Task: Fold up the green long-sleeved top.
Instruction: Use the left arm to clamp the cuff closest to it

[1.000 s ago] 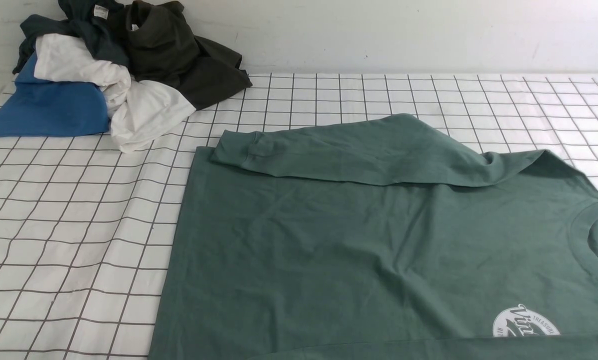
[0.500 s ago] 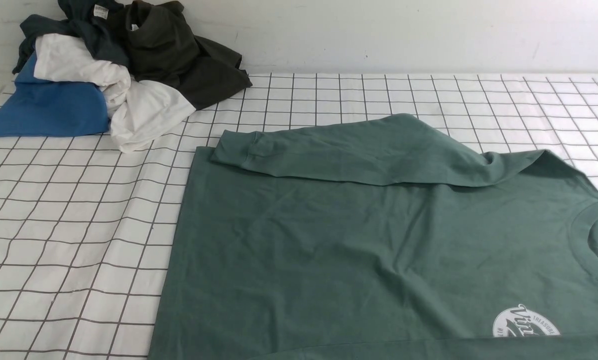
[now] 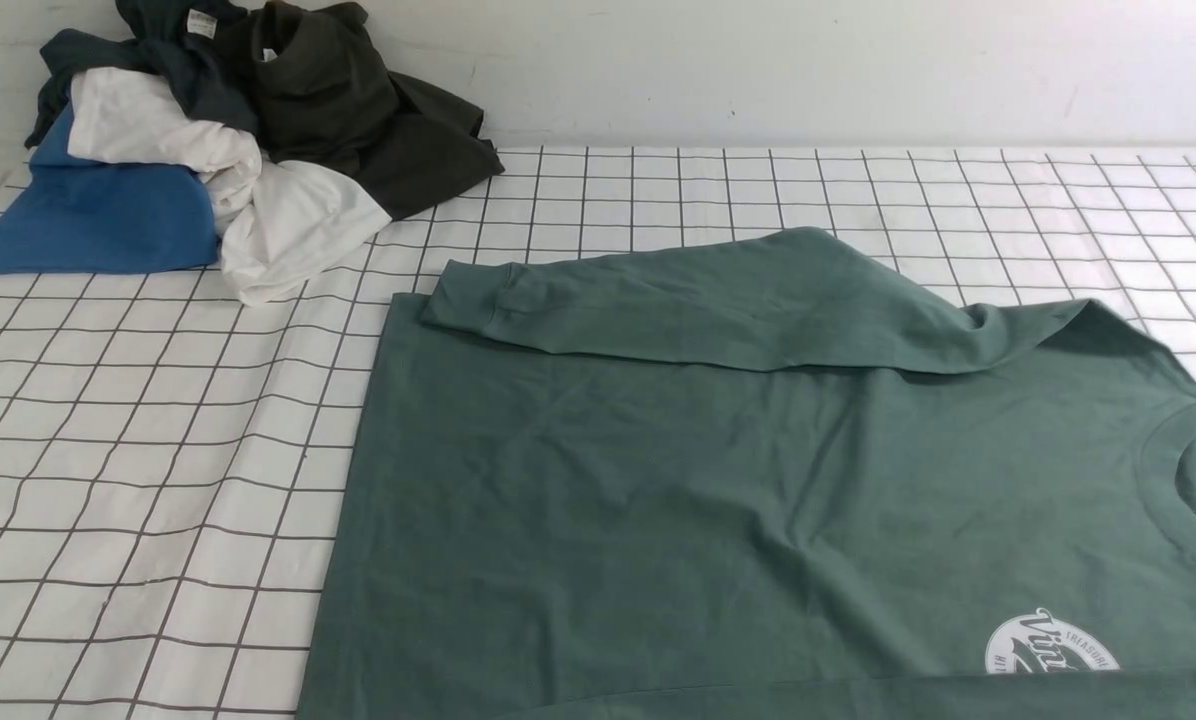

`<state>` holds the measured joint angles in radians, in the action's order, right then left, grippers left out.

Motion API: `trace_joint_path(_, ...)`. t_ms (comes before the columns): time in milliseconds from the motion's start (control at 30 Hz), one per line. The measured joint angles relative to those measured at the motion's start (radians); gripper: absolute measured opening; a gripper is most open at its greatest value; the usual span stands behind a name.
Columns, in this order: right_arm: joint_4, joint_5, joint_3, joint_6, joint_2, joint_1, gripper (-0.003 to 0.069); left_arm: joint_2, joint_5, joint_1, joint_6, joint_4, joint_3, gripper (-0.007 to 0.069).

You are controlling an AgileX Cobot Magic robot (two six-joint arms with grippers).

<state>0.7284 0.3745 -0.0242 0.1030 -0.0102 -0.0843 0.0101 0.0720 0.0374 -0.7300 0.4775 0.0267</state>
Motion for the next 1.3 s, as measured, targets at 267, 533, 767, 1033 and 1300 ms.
trace_joint_path(267,0.300,-0.040,-0.001,-0.069,0.000,0.000,-0.0015,0.000,0.106,0.000,0.339,-0.042,-0.093,-0.0007)
trace_joint_path(533,0.306,-0.080,-0.002,-0.362,0.000,0.000,-0.0015,-0.233,0.627,0.000,0.737,-0.190,-0.429,-0.0007)
trace_joint_path(767,0.280,-0.125,0.169,-0.638,0.182,0.000,-0.0015,-0.639,1.070,-0.001,0.868,-0.320,-0.708,-0.0007)
trace_joint_path(1033,0.080,0.320,0.675,-0.872,0.690,0.012,-0.0015,-0.936,1.109,-0.219,0.897,-0.302,-0.815,0.0004)
trace_joint_path(1300,-0.207,0.815,0.932,-0.639,0.998,0.225,-0.0015,-1.167,0.989,-0.474,0.898,-0.295,-0.786,0.0179)
